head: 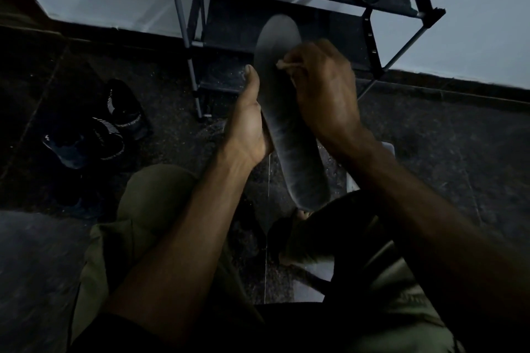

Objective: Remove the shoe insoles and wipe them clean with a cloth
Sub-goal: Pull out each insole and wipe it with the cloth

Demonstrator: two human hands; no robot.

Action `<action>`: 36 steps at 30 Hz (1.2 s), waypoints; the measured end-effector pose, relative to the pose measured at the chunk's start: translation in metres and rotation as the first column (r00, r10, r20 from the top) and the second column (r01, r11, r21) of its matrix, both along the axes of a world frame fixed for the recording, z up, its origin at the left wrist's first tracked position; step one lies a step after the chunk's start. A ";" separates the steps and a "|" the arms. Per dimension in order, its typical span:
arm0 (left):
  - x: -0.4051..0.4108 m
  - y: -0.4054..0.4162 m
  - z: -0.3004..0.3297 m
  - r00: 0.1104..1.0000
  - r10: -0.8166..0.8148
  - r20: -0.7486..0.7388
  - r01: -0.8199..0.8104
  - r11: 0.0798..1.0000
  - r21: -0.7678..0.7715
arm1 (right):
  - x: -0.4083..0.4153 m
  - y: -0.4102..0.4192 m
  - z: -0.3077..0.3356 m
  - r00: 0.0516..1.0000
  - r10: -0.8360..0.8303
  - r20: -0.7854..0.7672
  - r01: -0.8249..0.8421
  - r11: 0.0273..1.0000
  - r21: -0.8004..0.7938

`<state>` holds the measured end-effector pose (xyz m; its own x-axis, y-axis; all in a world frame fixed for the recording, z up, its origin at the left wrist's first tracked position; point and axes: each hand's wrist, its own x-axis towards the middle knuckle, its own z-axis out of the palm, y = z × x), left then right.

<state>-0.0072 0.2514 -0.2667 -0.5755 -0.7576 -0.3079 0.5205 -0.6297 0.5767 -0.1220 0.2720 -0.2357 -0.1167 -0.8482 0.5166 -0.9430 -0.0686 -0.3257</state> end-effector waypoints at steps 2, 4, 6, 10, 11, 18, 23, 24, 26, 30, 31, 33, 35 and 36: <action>0.001 -0.001 -0.001 1.000 0.007 0.014 -0.008 1.000 0.014 | 0.008 0.010 -0.004 0.999 0.038 0.005 -0.038 0.999 0.013; 0.002 -0.003 -0.004 0.999 0.009 0.051 -0.011 1.000 0.028 | 0.020 0.028 -0.011 0.995 0.102 0.003 -0.102 0.994 0.039; 0.003 -0.002 -0.005 0.996 0.010 0.088 -0.010 1.000 0.008 | 0.026 0.041 -0.012 0.990 0.139 0.003 -0.139 0.988 0.061; -0.001 0.001 0.000 0.998 -0.039 0.052 0.040 0.999 -0.019 | 0.008 0.022 -0.001 0.996 0.079 0.030 -0.080 0.996 0.031; -0.002 0.001 0.000 0.998 -0.030 0.060 0.032 0.999 -0.035 | 0.002 0.014 0.003 0.998 0.056 0.036 -0.057 0.998 0.013; -0.003 -0.005 -0.006 0.998 0.010 0.066 -0.005 0.997 -0.074 | -0.020 -0.023 0.010 0.991 -0.027 0.133 0.037 0.997 -0.073; -0.001 -0.007 -0.008 0.998 0.012 0.059 -0.008 0.998 -0.062 | -0.006 -0.003 0.005 0.991 0.045 0.127 -0.040 0.998 -0.040; 0.000 -0.007 -0.008 0.999 0.017 0.045 -0.015 0.999 -0.046 | 0.001 0.006 0.001 0.993 0.079 0.088 -0.077 0.997 -0.018; 0.001 -0.007 -0.008 1.000 0.012 0.015 -0.012 1.000 -0.010 | 0.009 0.020 -0.005 0.993 0.115 0.037 -0.115 0.993 -0.005; -0.001 -0.004 -0.006 0.999 -0.028 0.038 0.030 0.998 -0.062 | -0.003 0.007 -0.001 0.997 0.047 0.060 -0.044 0.997 -0.059; -0.002 -0.004 -0.004 0.998 -0.023 0.063 0.028 0.996 -0.083 | -0.008 -0.001 0.003 0.996 0.021 0.081 -0.014 0.996 -0.089; -0.001 -0.003 -0.002 0.996 -0.023 0.083 0.032 0.994 -0.103 | -0.017 -0.018 0.013 0.990 -0.016 0.139 0.036 0.989 -0.146; 0.000 -0.004 -0.001 0.997 -0.025 0.070 0.033 0.993 -0.114 | -0.019 -0.025 0.020 0.987 -0.015 0.161 0.044 0.982 -0.181; 0.001 -0.004 -0.001 0.998 -0.024 0.062 0.031 0.993 -0.114 | -0.016 -0.023 0.019 0.990 0.002 0.144 0.023 0.985 -0.171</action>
